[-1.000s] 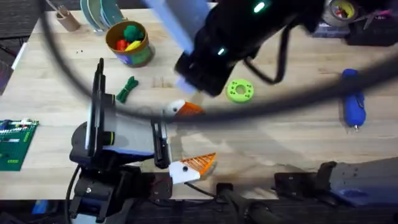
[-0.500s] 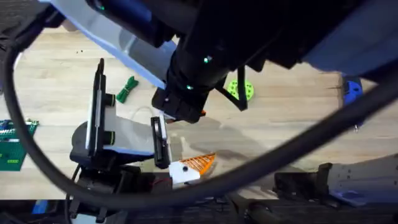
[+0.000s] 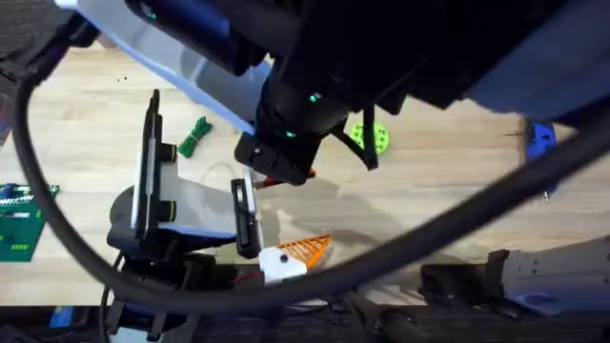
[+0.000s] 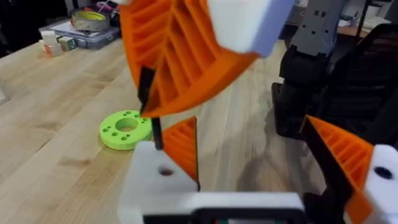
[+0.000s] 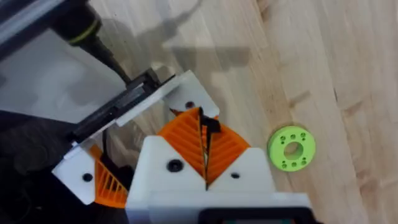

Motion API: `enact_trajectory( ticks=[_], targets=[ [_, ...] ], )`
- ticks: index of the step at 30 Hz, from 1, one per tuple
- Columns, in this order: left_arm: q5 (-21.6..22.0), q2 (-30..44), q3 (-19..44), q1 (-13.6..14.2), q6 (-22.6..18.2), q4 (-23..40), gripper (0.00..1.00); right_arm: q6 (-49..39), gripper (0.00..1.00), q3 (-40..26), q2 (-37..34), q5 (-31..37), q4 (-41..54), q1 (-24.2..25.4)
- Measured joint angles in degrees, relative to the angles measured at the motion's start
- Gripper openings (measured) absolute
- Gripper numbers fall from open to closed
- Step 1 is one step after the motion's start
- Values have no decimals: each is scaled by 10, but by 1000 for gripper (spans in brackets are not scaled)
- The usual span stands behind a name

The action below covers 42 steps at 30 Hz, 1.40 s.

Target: Pick up the gripper from the table and insert it into the empty holder that is missing its gripper. Then pick up a screw, insert it into the mounting hole, and use the screwdriver to tighten it. Finally, clean up the table by picking up the vegetable and placing it into the bucket.

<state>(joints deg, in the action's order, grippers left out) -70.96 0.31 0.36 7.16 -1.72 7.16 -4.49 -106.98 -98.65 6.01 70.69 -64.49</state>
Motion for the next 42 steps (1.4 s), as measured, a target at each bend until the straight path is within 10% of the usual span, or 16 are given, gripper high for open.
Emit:
enact_trajectory(
  ticks=[42],
  targets=[
    [-4, 0, 0, 0, 2, 2, 993, 17, 8, -3, -27, -16, 8, 0]
  ],
)
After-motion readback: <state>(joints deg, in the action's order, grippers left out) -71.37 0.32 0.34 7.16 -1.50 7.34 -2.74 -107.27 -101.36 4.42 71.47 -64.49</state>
